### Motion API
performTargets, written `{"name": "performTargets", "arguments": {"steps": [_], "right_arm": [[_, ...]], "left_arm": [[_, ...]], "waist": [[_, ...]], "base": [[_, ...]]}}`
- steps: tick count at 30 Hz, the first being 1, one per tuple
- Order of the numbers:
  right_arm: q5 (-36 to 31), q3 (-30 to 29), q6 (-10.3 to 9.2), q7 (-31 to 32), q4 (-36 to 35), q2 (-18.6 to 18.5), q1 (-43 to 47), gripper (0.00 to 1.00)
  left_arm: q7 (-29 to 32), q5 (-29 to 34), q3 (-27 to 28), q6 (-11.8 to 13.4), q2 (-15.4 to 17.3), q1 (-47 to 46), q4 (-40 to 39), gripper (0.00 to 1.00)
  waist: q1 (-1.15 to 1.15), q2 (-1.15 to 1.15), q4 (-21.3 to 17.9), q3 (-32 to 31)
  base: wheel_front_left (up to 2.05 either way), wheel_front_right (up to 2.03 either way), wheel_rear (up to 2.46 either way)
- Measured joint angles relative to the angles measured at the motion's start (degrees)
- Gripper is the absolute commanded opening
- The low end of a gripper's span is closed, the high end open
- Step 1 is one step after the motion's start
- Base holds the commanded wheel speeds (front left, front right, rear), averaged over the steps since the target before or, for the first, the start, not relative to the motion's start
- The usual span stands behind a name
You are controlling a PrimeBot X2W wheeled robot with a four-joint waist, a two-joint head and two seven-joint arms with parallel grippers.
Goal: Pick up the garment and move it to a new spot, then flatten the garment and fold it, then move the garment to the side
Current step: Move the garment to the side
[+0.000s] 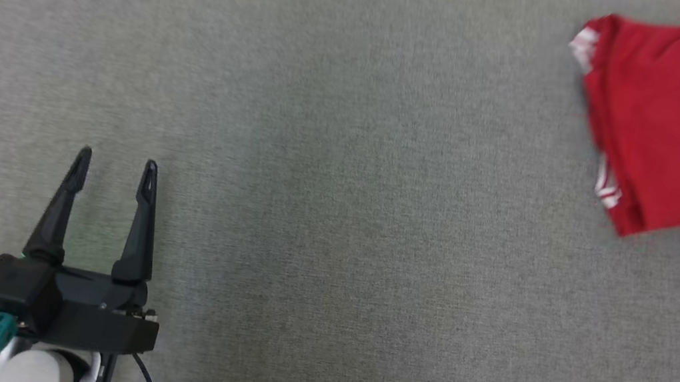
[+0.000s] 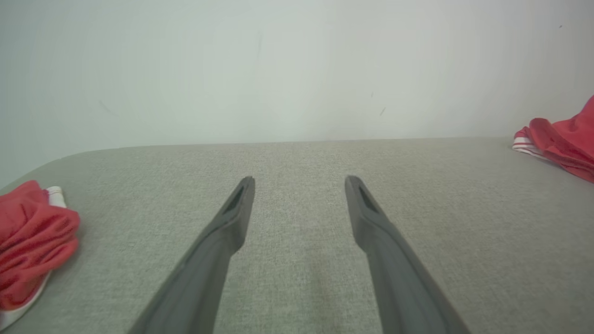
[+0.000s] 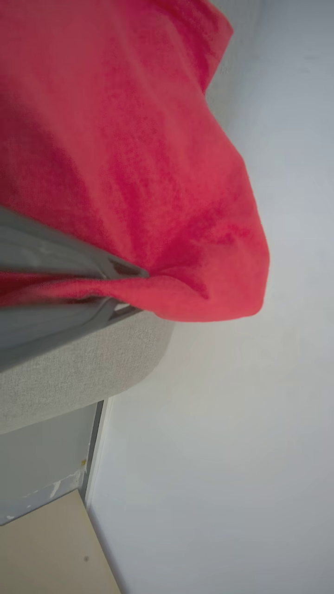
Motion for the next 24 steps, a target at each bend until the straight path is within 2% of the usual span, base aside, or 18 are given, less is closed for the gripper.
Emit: {"name": "performTargets", "arguments": {"steps": [7,20,21,22,23,24], "right_arm": [[-0.8,1.2,0.0,1.9,1.1,-3.4,-4.3,0.0],[-2.5,1.7,0.0,2.8,4.2,-4.3,-7.5,0.0],[-2.5,1.6,0.0,2.8,4.5,-4.3,-7.6,0.13],[-2.7,1.6,0.0,2.7,4.9,-4.3,-7.6,0.48],[-3.1,1.5,0.0,2.2,5.2,-4.3,-7.7,1.0],[-3.5,1.4,0.0,1.8,5.5,-4.3,-7.9,1.0]], "left_arm": [[0.0,0.1,0.6,-0.3,0.6,-0.9,-4.4,1.0],[0.0,0.1,0.5,-0.3,1.2,-1.3,-7.2,1.0],[0.0,0.1,0.5,-0.3,1.2,-1.3,-7.2,1.0],[0.0,0.1,0.6,-0.3,1.2,-1.2,-7.2,1.0],[0.0,0.1,0.6,-0.3,1.2,-1.2,-7.2,1.0],[0.0,0.1,0.6,-0.3,1.2,-1.2,-7.1,1.0]], "waist": [[-0.01,0.0,-1.3,3.8],[-0.01,0.0,-2.4,6.3],[-0.01,0.0,-2.3,6.3],[-0.01,0.0,-2.3,6.3],[-0.01,0.0,-2.2,6.3],[-0.02,0.0,-2.2,6.3]], "base": [[0.0,0.0,0.0],[0.0,0.0,0.0],[0.0,0.0,0.0],[0.0,0.0,0.0],[0.0,0.0,0.0],[0.0,0.0,0.0]]}}
